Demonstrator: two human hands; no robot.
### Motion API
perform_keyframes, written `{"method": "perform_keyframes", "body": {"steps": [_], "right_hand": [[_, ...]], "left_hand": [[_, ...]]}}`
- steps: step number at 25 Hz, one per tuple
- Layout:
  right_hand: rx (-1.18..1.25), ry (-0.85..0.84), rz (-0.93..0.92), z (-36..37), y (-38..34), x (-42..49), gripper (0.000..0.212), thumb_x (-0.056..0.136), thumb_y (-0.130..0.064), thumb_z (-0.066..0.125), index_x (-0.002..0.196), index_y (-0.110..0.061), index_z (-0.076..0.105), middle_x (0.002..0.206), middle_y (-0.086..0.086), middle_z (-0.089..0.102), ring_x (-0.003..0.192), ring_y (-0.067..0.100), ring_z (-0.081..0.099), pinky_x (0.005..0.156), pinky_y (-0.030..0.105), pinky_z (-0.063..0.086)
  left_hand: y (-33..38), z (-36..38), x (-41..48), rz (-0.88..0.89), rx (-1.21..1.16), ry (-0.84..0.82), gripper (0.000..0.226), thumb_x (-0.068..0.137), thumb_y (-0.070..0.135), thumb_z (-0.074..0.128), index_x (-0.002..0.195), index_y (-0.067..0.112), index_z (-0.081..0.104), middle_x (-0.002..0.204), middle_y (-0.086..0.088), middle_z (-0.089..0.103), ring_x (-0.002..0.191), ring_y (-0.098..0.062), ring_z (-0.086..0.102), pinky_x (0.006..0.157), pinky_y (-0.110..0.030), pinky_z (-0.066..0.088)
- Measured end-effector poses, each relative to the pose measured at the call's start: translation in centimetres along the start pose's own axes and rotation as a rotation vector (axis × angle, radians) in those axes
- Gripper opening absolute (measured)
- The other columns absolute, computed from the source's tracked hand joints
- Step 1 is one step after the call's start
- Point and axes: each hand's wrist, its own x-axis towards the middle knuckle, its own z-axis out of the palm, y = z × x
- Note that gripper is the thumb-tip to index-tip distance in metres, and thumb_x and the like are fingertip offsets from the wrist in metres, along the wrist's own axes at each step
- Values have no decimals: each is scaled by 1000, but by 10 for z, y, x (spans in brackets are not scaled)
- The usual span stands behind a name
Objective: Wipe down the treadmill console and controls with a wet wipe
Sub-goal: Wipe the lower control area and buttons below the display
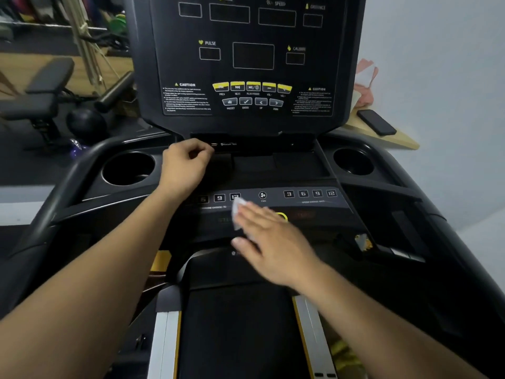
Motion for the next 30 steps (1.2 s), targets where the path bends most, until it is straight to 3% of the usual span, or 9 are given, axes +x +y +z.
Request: {"method": "perform_keyframes", "body": {"steps": [5, 7, 10, 14, 17, 21, 26, 28, 30], "right_hand": [[-33, -23, 213, -13, 12, 30, 71, 99, -56, 22, 154, -13, 12, 162, -1, -2, 147, 10, -4, 121, 33, 3], [-56, -32, 114, -3, -22, 49, 74, 98, -57, 23, 154, -10, 9, 162, 3, -3, 148, 13, -6, 121, 35, 1], [-55, -95, -177, 21, -74, 38, 75, 97, -58, 26, 154, -10, 13, 162, 4, 2, 148, 13, -6, 120, 35, -3], [-131, -168, -398, 20, -55, 17, 69, 98, -52, 32, 154, -15, 15, 161, -1, 4, 148, 10, -2, 121, 33, 0], [-155, -130, -237, -1, -24, 50, 66, 99, -51, 31, 154, -17, 16, 161, -2, 3, 148, 9, 1, 121, 35, 7], [-97, -92, -75, 2, -44, 92, 72, 99, -55, 28, 154, -12, 12, 162, 2, 3, 148, 13, -2, 121, 36, 3], [-92, -84, -396, 33, -78, 36, 71, 97, -55, 30, 152, -10, 24, 161, 5, 13, 149, 13, 1, 121, 36, 2], [-135, -143, -533, 28, -60, 22, 67, 98, -52, 34, 151, -13, 26, 159, 3, 18, 148, 13, 6, 121, 35, 5], [-192, -161, -536, 15, -34, 34, 63, 98, -45, 40, 150, -13, 29, 158, 5, 23, 147, 15, 13, 121, 38, 10]], "left_hand": [[-26, -25, -34, -31, -498, 83, 29, 93, 14, 47, 81, 18, 73, 85, 0, 72, 83, -13, 65, 81, -26, 51], [-27, -25, -35, -80, -659, 93, 37, 100, 13, 37, 84, 11, 71, 88, -5, 72, 85, -14, 66, 80, -25, 51], [-29, -26, -30, -172, -836, 95, 46, 105, 21, 30, 83, 7, 68, 85, -7, 72, 85, -19, 65, 83, -26, 52], [-33, -26, -27, -188, -856, 82, 52, 106, 26, 27, 84, 4, 68, 87, -10, 71, 86, -19, 66, 85, -26, 51], [-35, -28, -27, -221, -912, 85, 58, 107, 32, 22, 87, 2, 68, 89, -11, 72, 93, -21, 68, 89, -27, 53], [-36, -31, -27, -247, -938, 48, 66, 107, 40, 16, 97, -3, 65, 100, -17, 69, 101, -23, 67, 88, -24, 53], [-36, -32, -24, -257, -969, 6, 68, 107, 40, 13, 96, -3, 63, 99, -18, 67, 99, -24, 66, 93, -24, 52], [-37, -34, -22, -268, -977, -10, 69, 107, 41, 12, 99, -5, 63, 101, -19, 67, 99, -24, 66, 93, -24, 52], [-35, -36, -23, -289, -971, -20, 69, 107, 41, 12, 102, -7, 62, 101, -19, 67, 100, -24, 65, 93, -24, 52]]}}
